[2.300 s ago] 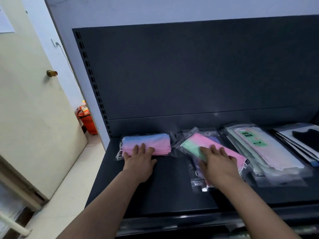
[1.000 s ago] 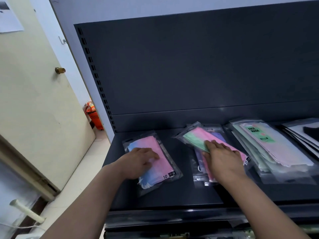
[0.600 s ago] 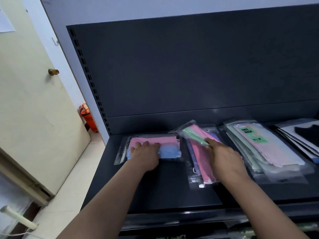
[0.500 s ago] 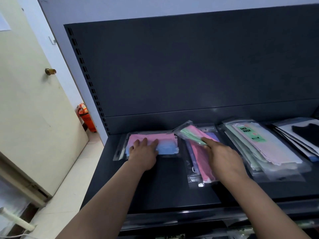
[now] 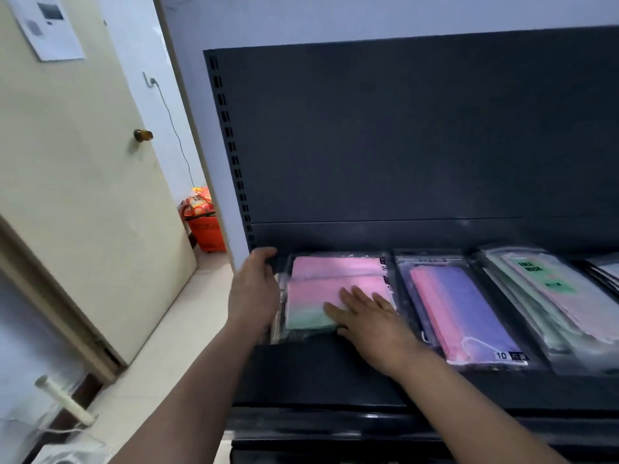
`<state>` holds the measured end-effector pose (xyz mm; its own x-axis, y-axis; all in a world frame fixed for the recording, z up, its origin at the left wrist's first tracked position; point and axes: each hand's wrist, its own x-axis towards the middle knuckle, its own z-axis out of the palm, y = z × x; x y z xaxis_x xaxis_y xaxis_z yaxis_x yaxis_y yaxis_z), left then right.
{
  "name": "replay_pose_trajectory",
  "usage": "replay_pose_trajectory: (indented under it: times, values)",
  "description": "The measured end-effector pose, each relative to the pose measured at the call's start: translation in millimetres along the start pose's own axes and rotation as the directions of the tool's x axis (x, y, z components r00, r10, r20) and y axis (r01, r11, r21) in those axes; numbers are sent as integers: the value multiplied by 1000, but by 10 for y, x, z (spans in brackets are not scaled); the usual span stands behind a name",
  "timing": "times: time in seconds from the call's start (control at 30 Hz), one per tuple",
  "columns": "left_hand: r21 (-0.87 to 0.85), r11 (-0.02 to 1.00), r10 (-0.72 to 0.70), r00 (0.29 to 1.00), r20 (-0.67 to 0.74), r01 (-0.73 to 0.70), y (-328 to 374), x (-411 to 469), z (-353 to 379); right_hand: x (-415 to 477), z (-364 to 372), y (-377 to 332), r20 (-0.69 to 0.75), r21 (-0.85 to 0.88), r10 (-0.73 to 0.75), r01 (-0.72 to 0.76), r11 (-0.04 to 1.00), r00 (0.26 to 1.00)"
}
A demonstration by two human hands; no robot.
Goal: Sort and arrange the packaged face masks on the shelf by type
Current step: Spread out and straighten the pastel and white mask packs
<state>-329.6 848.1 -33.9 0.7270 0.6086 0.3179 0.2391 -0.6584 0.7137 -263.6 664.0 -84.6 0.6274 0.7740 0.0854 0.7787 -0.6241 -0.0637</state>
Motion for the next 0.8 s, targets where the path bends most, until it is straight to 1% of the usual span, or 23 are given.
replay_pose_trajectory:
  times: [0.03, 0.07, 0.1, 0.13, 0.2, 0.23, 0.27, 0.3, 0.37, 0.43, 0.53, 0.57, 0.6, 0.63, 0.67, 0.7, 0.73, 0.8]
  values:
    - [88, 996, 11, 989, 151, -25, -29, -29, 15, -2, 38, -7, 62, 32, 36, -38, 999, 997]
    - [146, 988, 13, 959, 282, -56, -49, -69, 30, 1, 46, -4, 86, 37, 51, -54, 998, 995]
    - [177, 978, 40, 925, 378, -114, -78, -109, 54, 2, 27, -4, 89, 38, 55, -59, 998, 994]
    - [192, 958, 108, 890, 442, -211, -114, -144, 88, 7, 11, -3, 83, 42, 56, -60, 997, 995]
    - [203, 887, 252, 802, 541, -416, -178, -193, 175, 25, -10, -4, 61, 42, 73, -76, 996, 995]
    - [215, 856, 277, 768, 577, -471, -198, -206, 209, 33, -18, -10, 54, 37, 90, -92, 995, 994]
    - [244, 830, 270, 744, 611, -502, -213, -202, 236, 45, -13, -20, 50, 33, 108, -110, 993, 993]
    - [282, 806, 251, 732, 634, -520, -233, -183, 264, 58, -9, -39, 48, 41, 124, -126, 991, 991]
    - [342, 767, 229, 729, 645, -543, -251, -146, 303, 92, 1, -53, 50, 71, 139, -143, 987, 989]
    - [365, 735, 254, 731, 633, -572, -252, -105, 325, 146, 15, -44, 56, 101, 146, -151, 983, 988]
    - [348, 734, 273, 722, 635, -584, -242, -46, 353, 175, 23, -23, 56, 120, 151, -157, 980, 987]
    - [349, 732, 273, 721, 636, -585, -236, -30, 364, 158, 23, -20, 36, 118, 160, -164, 979, 986]
    - [355, 724, 275, 720, 638, -591, -224, -15, 371, 123, 15, -17, -15, 118, 189, -186, 976, 982]
    - [364, 715, 277, 720, 636, -597, -214, -2, 376, 73, 9, -1, -93, 113, 236, -225, 968, 967]
    - [374, 709, 277, 724, 632, -598, -207, 8, 376, 13, 1, 32, -170, 100, 299, -285, 953, 939]
    - [379, 707, 273, 725, 633, -597, -190, 11, 383, -60, -6, 92, -215, 81, 379, -370, 926, 900]
    - [387, 706, 263, 727, 634, -593, -176, 9, 390, -139, -11, 170, -223, 57, 465, -465, 884, 857]
    - [410, 699, 242, 733, 636, -586, -135, -9, 411, -295, -29, 342, -142, -20, 632, -641, 768, 762]
